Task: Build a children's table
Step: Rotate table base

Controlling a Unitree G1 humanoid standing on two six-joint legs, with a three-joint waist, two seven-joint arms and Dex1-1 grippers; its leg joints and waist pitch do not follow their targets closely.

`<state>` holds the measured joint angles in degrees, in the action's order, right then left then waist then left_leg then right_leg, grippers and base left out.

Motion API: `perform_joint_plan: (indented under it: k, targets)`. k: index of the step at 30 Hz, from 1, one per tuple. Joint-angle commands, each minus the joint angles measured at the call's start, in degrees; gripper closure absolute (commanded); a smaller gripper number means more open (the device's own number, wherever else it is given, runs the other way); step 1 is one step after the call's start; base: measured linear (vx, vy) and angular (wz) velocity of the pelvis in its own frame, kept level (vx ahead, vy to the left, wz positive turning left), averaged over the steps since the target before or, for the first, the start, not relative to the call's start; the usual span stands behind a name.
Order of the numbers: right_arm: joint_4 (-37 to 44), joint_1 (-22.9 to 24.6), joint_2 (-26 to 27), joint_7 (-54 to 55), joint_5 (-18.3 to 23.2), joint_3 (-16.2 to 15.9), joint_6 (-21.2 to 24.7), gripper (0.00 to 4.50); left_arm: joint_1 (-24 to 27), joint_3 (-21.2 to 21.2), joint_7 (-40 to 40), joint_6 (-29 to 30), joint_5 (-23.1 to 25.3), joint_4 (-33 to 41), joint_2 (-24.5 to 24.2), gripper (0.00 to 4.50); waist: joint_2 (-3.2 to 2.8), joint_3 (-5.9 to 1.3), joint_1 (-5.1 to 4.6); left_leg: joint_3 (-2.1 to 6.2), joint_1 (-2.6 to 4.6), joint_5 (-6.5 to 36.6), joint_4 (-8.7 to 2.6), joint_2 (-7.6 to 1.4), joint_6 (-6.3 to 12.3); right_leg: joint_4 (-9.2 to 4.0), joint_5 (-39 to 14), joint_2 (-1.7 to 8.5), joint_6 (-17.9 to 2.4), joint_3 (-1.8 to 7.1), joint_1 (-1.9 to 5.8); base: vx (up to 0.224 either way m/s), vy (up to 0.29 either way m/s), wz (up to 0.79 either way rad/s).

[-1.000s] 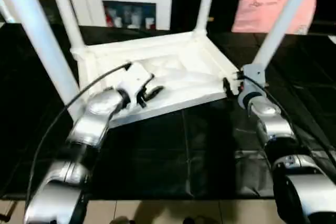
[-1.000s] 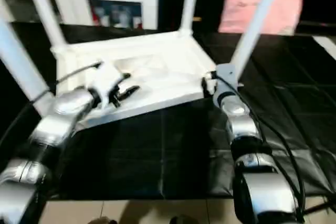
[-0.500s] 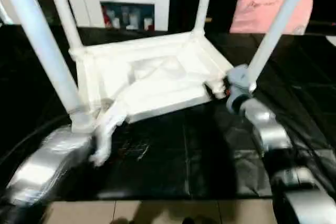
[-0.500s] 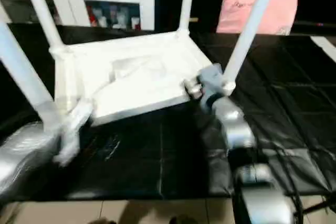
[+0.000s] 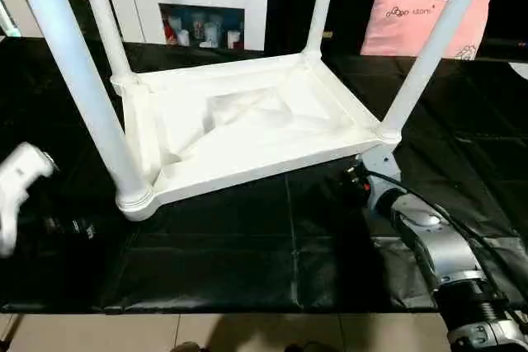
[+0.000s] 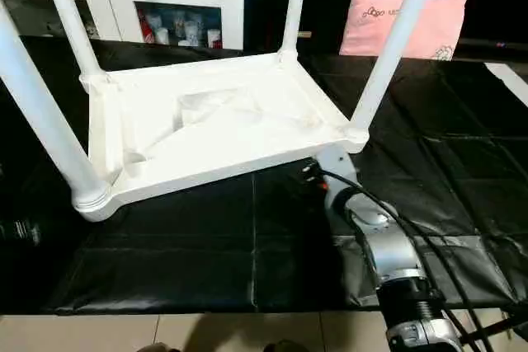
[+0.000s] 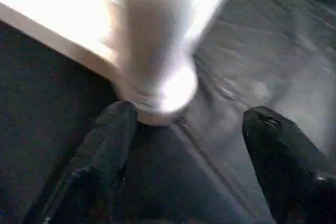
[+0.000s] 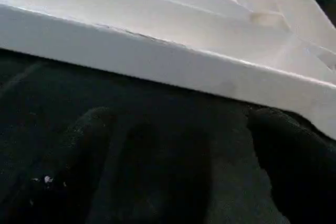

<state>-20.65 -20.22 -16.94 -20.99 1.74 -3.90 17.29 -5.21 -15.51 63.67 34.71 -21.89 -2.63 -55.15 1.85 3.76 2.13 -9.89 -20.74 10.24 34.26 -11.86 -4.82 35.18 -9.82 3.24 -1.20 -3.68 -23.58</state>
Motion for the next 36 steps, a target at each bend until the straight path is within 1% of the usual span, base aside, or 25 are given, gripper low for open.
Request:
perform_joint_plan:
  k: [1, 2, 4, 5, 8, 10, 11, 14, 15, 16, 17, 18, 19, 20, 21, 23, 24, 25, 26, 27, 30, 32, 33, 34, 36]
  targets:
    - [-0.7, -0.7, -0.1, 1.6, -1.1, 0.3, 2.0, 0.00, -4.1, -0.1, -1.0, -2.7, -1.1, -2.0, 2.2, 0.49, -1.34, -3.47, 0.01, 0.13, 1.66, 18.6, -4.40, -0.68, -1.59, -4.81, -19.8, 3.34, -8.8, 2.95, 1.76, 0.000, 0.000, 0.00]
    - [-1.1, -0.9, -0.1, 1.8, -1.3, 0.3, 2.0, 0.00, -4.5, 0.1, -0.7, -2.8, -1.3, -2.0, 2.6, 0.45, -1.32, -3.48, 0.06, 0.28, 1.15, 17.4, -4.56, -0.74, -1.81, -4.45, -18.0, 3.52, -9.5, 2.97, 2.32, 0.000, 0.000, 0.00]
    - [-5.0, -2.8, 0.9, 4.2, -2.6, -0.3, 2.3, 0.00, -8.4, 2.3, 0.0, -2.9, -2.9, -2.3, 6.9, 0.28, -1.16, -3.41, -0.05, 0.25, 1.27, 17.7, -4.63, -0.78, -2.27, -4.38, -17.6, 3.50, -10.0, 2.91, 2.34, 0.000, 0.000, 0.00]
    - [-7.5, -4.0, 1.5, 5.9, -3.4, -0.5, 2.2, 0.00, -10.3, 3.5, -0.2, -3.3, -2.9, -3.3, 9.1, 0.15, -1.11, -3.64, -0.15, 0.19, 1.28, 16.9, -4.45, -0.67, -2.54, -4.24, -17.0, 3.66, -10.6, 2.94, 2.54, 0.000, 0.000, 0.00]
    - [-11.1, -5.9, 2.5, 7.8, -3.8, -0.4, 1.3, 0.00, -12.2, 4.9, -0.2, -4.7, -2.8, -5.1, 11.5, 0.02, -1.15, -3.65, -0.31, 0.12, 0.99, 16.4, -4.30, -0.47, -2.52, -4.29, -17.1, 3.58, -10.3, 2.95, 2.71, 0.000, 0.000, 0.00]
    - [-14.8, -7.8, 3.9, 8.8, -3.7, -0.1, -0.3, 0.00, -13.8, 6.0, -0.4, -5.7, -3.1, -6.7, 13.8, 0.02, -1.22, -3.82, -0.21, 0.18, 1.17, 16.4, -4.19, -0.58, -2.70, -4.27, -17.4, 3.78, -10.2, 2.94, 2.78, 0.000, 0.000, 0.00]
    - [-16.6, -8.8, 4.7, 9.0, -3.3, 0.3, -1.3, 0.00, -14.3, 6.6, -0.5, -6.0, -2.9, -7.3, 14.5, 0.02, -1.54, -3.79, -0.34, 0.16, 1.28, 17.0, -4.17, -0.56, -2.83, -4.32, -17.2, 3.63, -10.4, 2.91, 2.61, 0.000, 0.000, 0.00]
    - [-19.2, -10.4, 5.7, 9.4, -3.1, 0.4, -2.9, 0.00, -14.1, 7.7, 0.0, -5.8, -3.0, -6.2, 15.2, 0.02, -1.54, -3.87, -0.33, 0.21, 1.37, 17.8, -4.18, -0.72, -2.87, -4.18, -16.7, 3.64, -10.6, 2.88, 2.69, 0.000, 0.000, 0.00]
    - [-22.5, -12.7, 6.9, 9.4, -2.8, 0.8, -4.9, 0.00, -13.1, 7.9, 0.9, -3.4, -4.5, -3.4, 15.5, 0.02, -1.68, -3.86, -0.28, 0.21, 1.45, 17.7, -4.21, -0.73, -2.87, -4.10, -16.2, 3.51, -10.8, 2.85, 2.67, 0.000, 0.000, 0.00]
    - [-22.5, -12.7, 6.9, 9.4, -2.8, 0.8, -4.9, 0.00, -13.1, 7.9, 0.9, -3.4, -4.5, -3.4, 15.5, 0.02, -1.55, -3.91, -0.50, 0.29, 1.26, 17.7, -4.25, -0.84, -3.03, -3.81, -15.5, 3.62, -11.4, 2.82, 2.79, 0.000, 0.000, 0.00]
    - [-23.7, -13.3, 7.2, 9.5, -2.8, 0.8, -5.6, 0.00, -12.8, 7.9, 1.0, -2.9, -5.0, -2.9, 15.5, 0.02, -1.62, -3.87, -0.36, 0.22, 1.44, 17.9, -4.23, -0.81, -2.91, -4.02, -15.9, 3.56, -11.3, 2.77, 2.70, 0.000, 0.000, 0.00]
    - [-25.8, -14.8, 8.0, 9.1, -2.5, 0.7, -6.8, 0.00, -11.6, 7.8, 1.8, -0.3, -7.3, 0.1, 15.3, 0.02, -1.41, -3.84, -0.49, 0.18, 1.36, 17.9, -4.18, -0.79, -2.77, -3.96, -16.1, 3.57, -11.4, 2.82, 2.64, 0.000, 0.000, 0.00]
    - [-26.5, -15.3, 8.4, 8.9, -2.4, 0.7, -7.2, 0.00, -10.9, 7.8, 2.1, 1.1, -8.6, 1.7, 15.3, 0.02, -1.51, -3.99, -0.43, 0.20, 1.37, 17.7, -4.10, -0.87, -2.91, -3.70, -15.6, 3.74, -11.7, 2.85, 2.74, 0.000, 0.000, 0.00]
    - [-26.8, -15.5, 8.5, 8.7, -2.3, 0.7, -7.3, 0.00, -10.6, 7.8, 2.2, 1.7, -9.1, 2.4, 15.2, 0.02, -1.31, -3.93, -0.39, 0.14, 1.31, 17.2, -4.13, -0.96, -2.73, -3.67, -15.3, 3.74, -11.8, 2.87, 2.73, 0.000, 0.000, 0.00]
    - [-28.5, -17.0, 9.6, 7.9, -2.4, 0.3, -9.2, 0.00, -8.3, 8.1, 3.0, 5.8, -13.8, 8.7, 15.2, 0.02, -0.82, -3.89, -0.51, 0.04, 1.16, 16.7, -4.16, -0.95, -2.56, -3.61, -14.9, 3.61, -11.8, 2.84, 2.73, 0.000, 0.000, 0.00]
    - [-29.3, -17.8, 10.4, 7.6, -2.8, -0.2, -10.2, 0.00, -7.0, 9.1, 3.1, 7.7, -16.4, 12.7, 15.3, 0.02, -1.04, -3.85, -0.56, 0.17, 0.94, 16.1, -4.26, -0.96, -2.49, -3.51, -14.6, 3.58, -11.8, 2.78, 2.95, 0.000, 0.000, 0.00]
    - [-30.3, -18.9, 11.6, 6.6, -3.1, -1.1, -11.3, 0.00, -5.5, 11.1, 2.9, 10.2, -19.8, 18.2, 16.2, 0.02, -0.46, -3.83, -0.81, 0.04, 0.94, 16.5, -4.23, -1.07, -2.37, -3.43, -14.8, 3.56, -12.0, 2.75, 2.82, 0.000, 0.000, 0.00]
    - [-30.3, -18.9, 11.6, 6.6, -3.1, -1.1, -11.3, 0.00, -5.5, 11.1, 2.9, 10.2, -19.8, 18.2, 16.2, 0.02, -0.72, -3.72, -0.90, 0.05, 0.90, 16.6, -4.21, -0.97, -2.27, -3.54, -15.6, 3.54, -11.7, 2.78, 2.81, 0.000, 0.000, 0.00]
    - [-30.6, -19.3, 12.1, 6.3, -3.2, -1.4, -11.5, 0.00, -5.4, 12.2, 2.6, 10.8, -20.5, 19.7, 16.8, 0.02, -0.62, -3.72, -1.02, -0.03, 0.95, 16.7, -4.14, -0.93, -2.24, -3.55, -16.0, 3.47, -11.5, 2.81, 2.71, 0.000, 0.000, 0.00]
    - [-31.5, -19.9, 12.7, 5.7, -3.4, -1.8, -12.2, 0.00, -6.1, 13.8, 1.5, 11.3, -20.5, 20.8, 18.7, 0.02, -0.20, -3.66, -1.28, -0.04, 0.76, 16.8, -4.11, -0.86, -2.18, -3.69, -17.3, 3.52, -11.0, 2.80, 2.82, 0.000, 0.000, 0.00]
    - [-32.7, -20.6, 13.4, 5.2, -4.0, -2.5, -13.5, 0.00, -8.3, 16.1, -0.5, 11.4, -19.6, 20.5, 22.3, 0.02, -0.18, -3.63, -1.78, 0.00, 0.49, 16.6, -3.90, -0.75, -2.23, -4.01, -20.3, 3.59, -9.1, 2.91, 2.91, 0.000, 0.000, 0.00]
    - [-33.0, -20.7, 13.6, 5.1, -4.2, -2.7, -13.8, 0.00, -9.4, 17.0, -1.4, 10.1, -17.7, 19.1, 23.8, 0.02, -0.33, -3.55, -1.94, 0.01, 0.61, 17.0, -3.84, -0.70, -2.25, -4.24, -21.4, 3.45, -8.4, 2.90, 2.68, 0.000, 0.000, 0.00]
    - [-33.5, -20.9, 13.7, 4.9, -4.4, -2.9, -14.4, 0.00, -10.7, 18.0, -2.6, 9.3, -16.0, 17.6, 25.3, 0.02, -0.15, -3.55, -1.96, 0.01, 0.64, 17.2, -3.75, -0.65, -2.20, -4.29, -21.9, 3.45, -8.2, 2.89, 2.67, 0.000, 0.000, 0.00]
    - [-33.9, -21.0, 14.1, 4.1, -4.4, -3.0, -15.4, 0.00, -12.7, 19.5, -4.2, 7.5, -13.6, 15.3, 27.4, 0.02, -0.50, -3.50, -2.04, 0.08, 0.74, 18.2, -3.72, -0.55, -2.18, -4.56, -23.8, 3.35, -7.5, 2.81, 2.49, 0.000, 0.000, 0.00]
    - [-34.1, -21.0, 14.4, 3.1, -4.2, -3.0, -16.2, 0.00, -14.4, 20.6, -5.6, 7.0, -13.5, 14.0, 29.1, 0.02, -0.60, -3.63, -1.96, 0.23, 0.68, 18.3, -3.72, -0.60, -2.29, -4.51, -24.2, 3.48, -7.1, 2.79, 2.62, 0.000, 0.000, 0.00]
